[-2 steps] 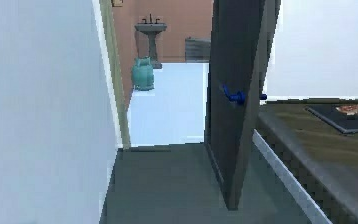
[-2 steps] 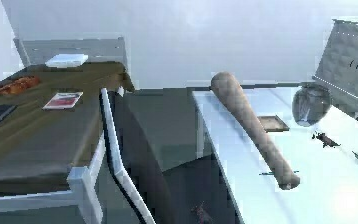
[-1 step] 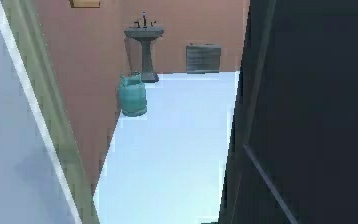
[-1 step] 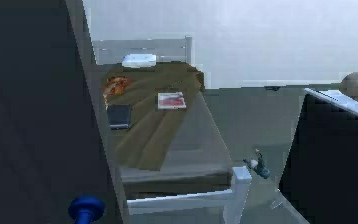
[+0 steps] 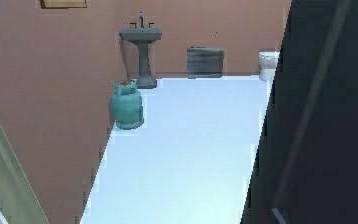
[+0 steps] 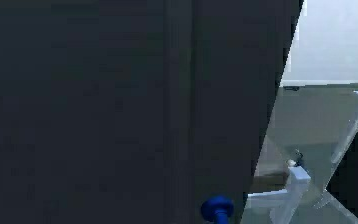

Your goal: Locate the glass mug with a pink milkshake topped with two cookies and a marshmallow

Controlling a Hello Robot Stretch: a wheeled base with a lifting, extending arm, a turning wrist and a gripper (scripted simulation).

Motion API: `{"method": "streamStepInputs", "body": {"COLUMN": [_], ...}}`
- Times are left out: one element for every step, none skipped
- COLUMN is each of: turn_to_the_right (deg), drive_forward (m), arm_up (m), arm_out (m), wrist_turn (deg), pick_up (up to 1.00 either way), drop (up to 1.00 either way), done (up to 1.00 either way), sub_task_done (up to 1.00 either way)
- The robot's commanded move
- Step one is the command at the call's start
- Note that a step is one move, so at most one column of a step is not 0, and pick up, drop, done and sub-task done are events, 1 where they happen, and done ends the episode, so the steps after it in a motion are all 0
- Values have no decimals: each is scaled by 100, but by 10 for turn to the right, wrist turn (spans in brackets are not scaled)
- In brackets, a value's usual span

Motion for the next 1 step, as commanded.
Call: {"method": "streamStepInputs", "body": {"turn_to_the_right": [-120], "drive_forward": [0], "arm_up": [0], "arm_out": [0], "wrist_turn": [0], "pick_up": [0], "drop": [0], "done": [0], "sub_task_done": [0]}}
